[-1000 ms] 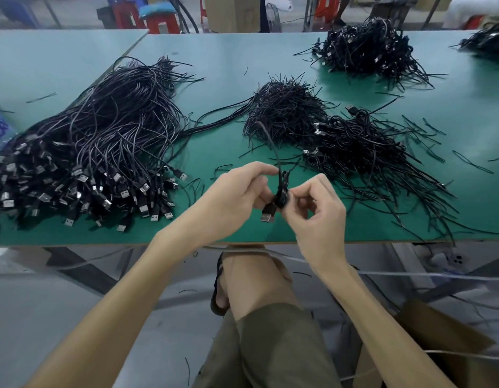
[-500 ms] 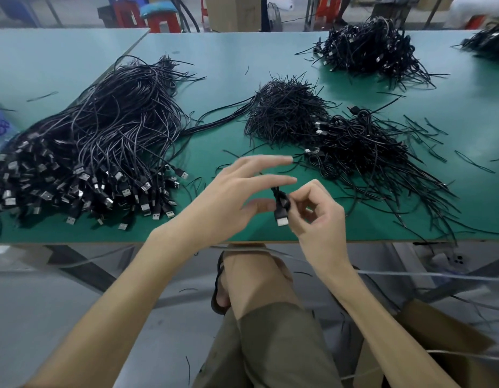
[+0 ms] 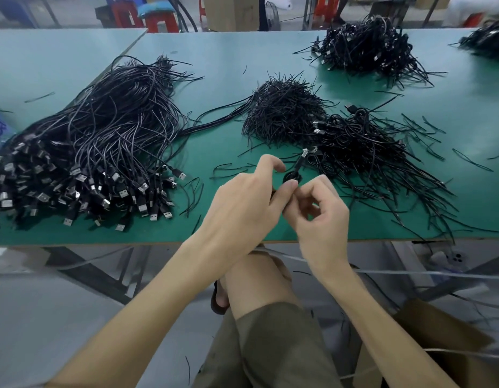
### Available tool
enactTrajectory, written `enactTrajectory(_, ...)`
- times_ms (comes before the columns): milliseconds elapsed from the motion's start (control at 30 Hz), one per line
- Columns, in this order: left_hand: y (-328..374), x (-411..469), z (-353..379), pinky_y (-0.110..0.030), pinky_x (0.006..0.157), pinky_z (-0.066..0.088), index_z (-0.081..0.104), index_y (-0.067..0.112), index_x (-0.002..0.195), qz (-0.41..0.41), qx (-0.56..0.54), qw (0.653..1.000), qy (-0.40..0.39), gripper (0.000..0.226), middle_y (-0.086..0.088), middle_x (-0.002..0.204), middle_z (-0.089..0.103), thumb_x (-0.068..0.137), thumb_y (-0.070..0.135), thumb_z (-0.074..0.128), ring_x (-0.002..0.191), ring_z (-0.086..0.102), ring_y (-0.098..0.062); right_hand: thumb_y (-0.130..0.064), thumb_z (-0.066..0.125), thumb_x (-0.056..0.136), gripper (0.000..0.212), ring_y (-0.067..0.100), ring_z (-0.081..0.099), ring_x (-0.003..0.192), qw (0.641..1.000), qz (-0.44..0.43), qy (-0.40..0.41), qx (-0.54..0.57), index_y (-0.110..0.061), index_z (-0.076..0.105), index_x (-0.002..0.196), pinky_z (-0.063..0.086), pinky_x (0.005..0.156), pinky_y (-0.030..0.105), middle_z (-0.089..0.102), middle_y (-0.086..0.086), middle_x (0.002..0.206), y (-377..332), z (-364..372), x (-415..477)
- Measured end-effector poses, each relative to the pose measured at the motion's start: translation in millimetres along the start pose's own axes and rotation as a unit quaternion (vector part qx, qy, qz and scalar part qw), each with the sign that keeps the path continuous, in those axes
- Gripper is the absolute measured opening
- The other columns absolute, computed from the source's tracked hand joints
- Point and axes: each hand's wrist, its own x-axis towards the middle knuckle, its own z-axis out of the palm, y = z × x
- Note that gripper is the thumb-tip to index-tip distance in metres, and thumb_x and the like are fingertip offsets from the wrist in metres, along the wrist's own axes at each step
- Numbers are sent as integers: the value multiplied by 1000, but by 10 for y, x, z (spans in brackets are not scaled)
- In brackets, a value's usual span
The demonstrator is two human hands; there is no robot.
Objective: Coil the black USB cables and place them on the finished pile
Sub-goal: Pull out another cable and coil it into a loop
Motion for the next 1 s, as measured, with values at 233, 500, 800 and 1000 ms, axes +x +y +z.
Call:
enactTrajectory(233, -41, 44, 5, -39, 74, 55, 60, 29, 123, -19, -88, 996, -24, 24, 11, 73, 67, 103, 41, 54, 69, 64, -12, -5, 65, 97, 20, 18, 55, 62, 998, 50, -23, 20, -13, 63, 79, 47, 57, 31, 55, 0, 79, 53, -38, -20)
enactTrajectory(500, -98, 83, 141, -24, 80, 55, 62, 18, 134, 3, -131, 988, -79, 30, 9, 83, 73, 107, 21, 50, 67, 69, 1, -32, 58, 103, 21, 13, 64, 73, 987, 144, -47, 53, -20, 73, 94, 51, 63, 19, 68, 8, 90, 161, -113, -27)
enactTrajectory(800, -317, 121, 137, -33, 86, 57, 57, 20, 136, 1, -139, 979, -147, 30, 17, 93, 76, 107, 22, 50, 72, 72, -1, -28, 56, 104, 22, 23, 74, 75, 961, 246, -20, 124, -11, 70, 101, 56, 55, 28, 73, 8, 91, 248, -522, 269)
enactTrajectory(1000, -705, 186, 157, -26, 72, 52, 64, 20, 121, -51, -109, 989, -82, 22, 17, 91, 74, 105, 16, 51, 73, 69, -1, -21, 61, 101, 20, 9, 62, 60, 960, 272, 56, 36, -3, 62, 111, 49, 52, 21, 63, 5, 86, 484, -1025, 856)
